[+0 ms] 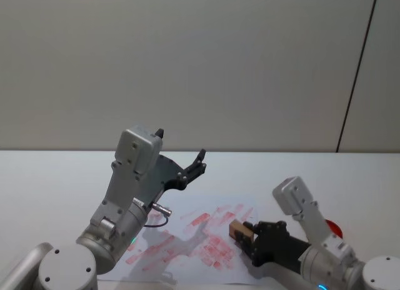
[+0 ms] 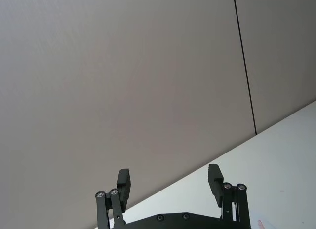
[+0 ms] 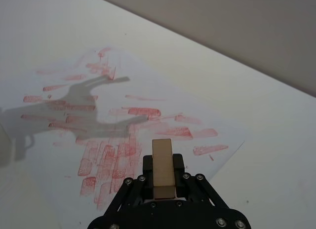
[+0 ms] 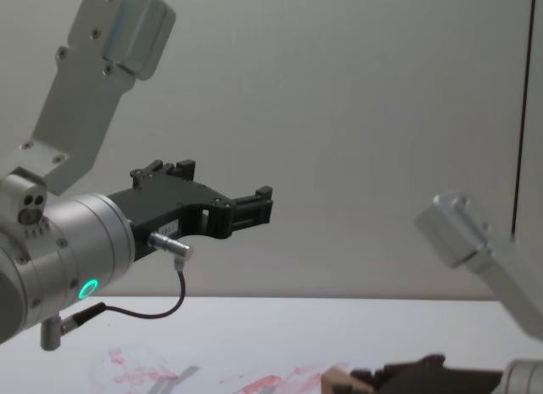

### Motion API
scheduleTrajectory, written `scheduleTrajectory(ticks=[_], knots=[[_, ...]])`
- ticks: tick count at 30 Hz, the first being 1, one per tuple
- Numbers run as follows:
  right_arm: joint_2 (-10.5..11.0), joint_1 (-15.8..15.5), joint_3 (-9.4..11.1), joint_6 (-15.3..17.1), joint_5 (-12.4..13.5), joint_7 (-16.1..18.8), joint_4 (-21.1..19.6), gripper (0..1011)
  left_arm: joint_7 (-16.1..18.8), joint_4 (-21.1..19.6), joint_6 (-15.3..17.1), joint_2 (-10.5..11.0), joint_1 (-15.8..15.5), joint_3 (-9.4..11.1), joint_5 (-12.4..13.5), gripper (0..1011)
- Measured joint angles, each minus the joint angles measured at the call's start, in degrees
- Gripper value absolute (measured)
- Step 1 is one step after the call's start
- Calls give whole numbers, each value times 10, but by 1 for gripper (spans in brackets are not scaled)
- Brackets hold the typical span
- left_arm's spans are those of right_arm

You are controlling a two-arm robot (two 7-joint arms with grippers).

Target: Use the one hand to pick up the stamp and affix it onto the A4 paper.

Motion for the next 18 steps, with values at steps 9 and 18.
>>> scheduleTrajectory(ticks=[9,18], knots=[[20,-15,18,-21,28,-31,-54,217,0,0,0,0,0,0,0,1003],[51,-34,44,-32,59,-59,-93,217,0,0,0,0,0,0,0,1002]])
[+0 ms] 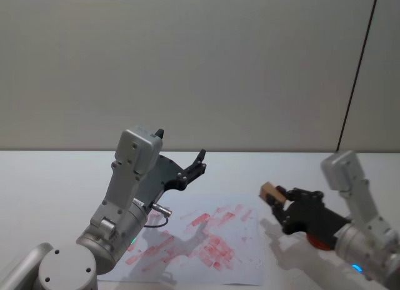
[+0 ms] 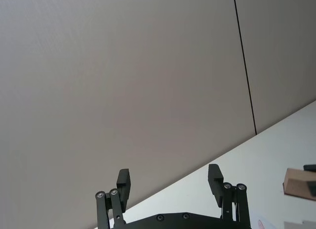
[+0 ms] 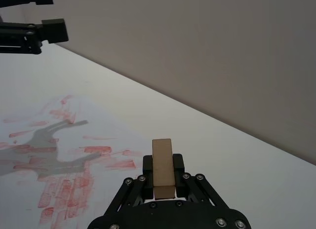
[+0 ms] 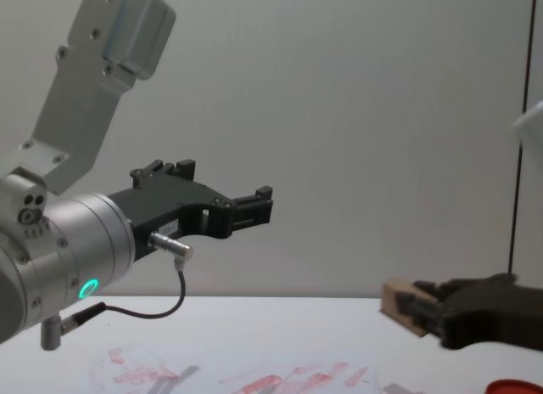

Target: Use the one hand to pick up the stamp and affix it onto the A4 paper.

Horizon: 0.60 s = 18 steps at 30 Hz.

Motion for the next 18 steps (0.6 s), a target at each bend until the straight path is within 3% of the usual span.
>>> scheduleTrajectory(ticks=[18], knots=[[47,-24,37,20,44,-20,-17,217,0,0,0,0,0,0,0,1002]])
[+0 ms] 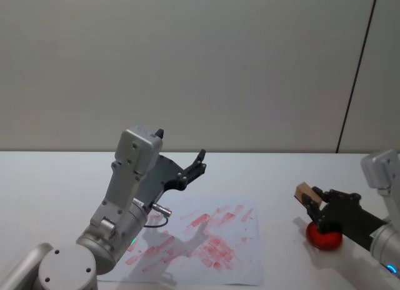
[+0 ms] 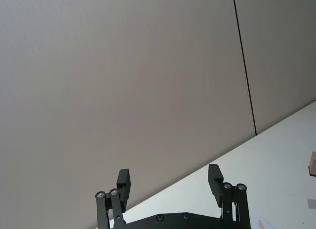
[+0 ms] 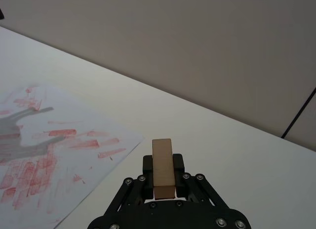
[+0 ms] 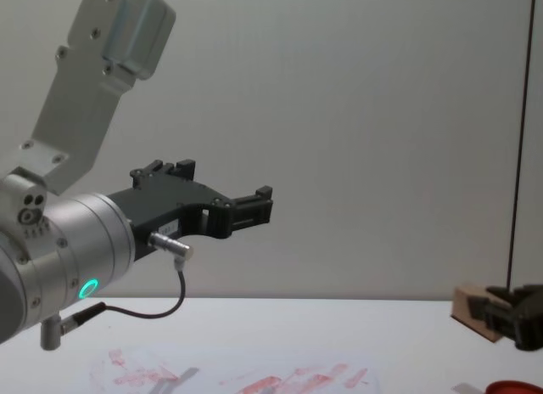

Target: Use the one hand to pick up the stamp and affix it onto the A4 paper.

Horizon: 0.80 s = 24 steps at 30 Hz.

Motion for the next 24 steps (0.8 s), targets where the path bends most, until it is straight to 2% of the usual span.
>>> scheduleTrajectory(ticks=[8,24], knots=[[7,-2,5,8,6,4,14,217,0,0,0,0,0,0,0,1003],[6,7,6,16,8,15,46,217,0,0,0,0,0,0,0,1003]])
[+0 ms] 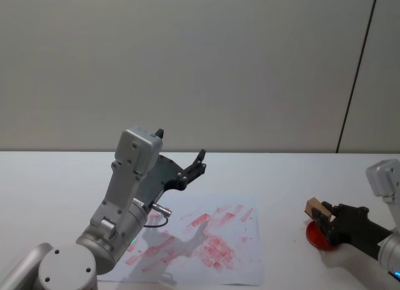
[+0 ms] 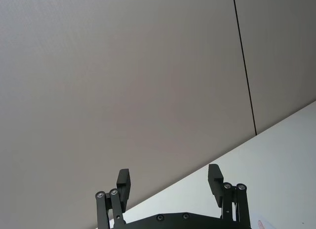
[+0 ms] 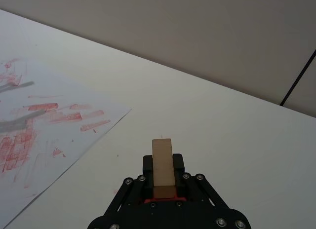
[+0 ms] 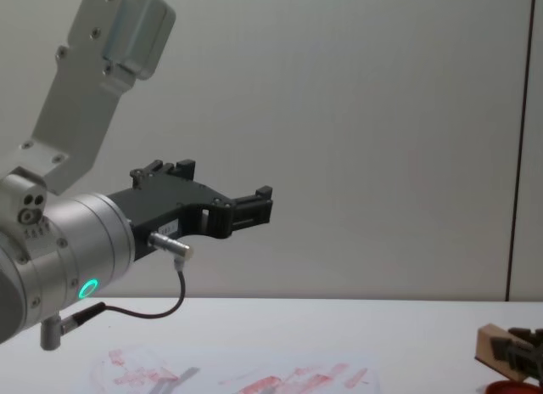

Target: Use the one hand to pick up the stamp and affix it onto the A4 paper.

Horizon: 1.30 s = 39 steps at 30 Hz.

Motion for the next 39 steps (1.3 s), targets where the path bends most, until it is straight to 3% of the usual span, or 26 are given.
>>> scheduleTrajectory(ticks=[36,39], knots=[[10,-3,2,22,0,16,11,218,0,0,0,0,0,0,0,1002],[10,-3,2,22,0,16,12,260,0,0,0,0,0,0,0,1003]])
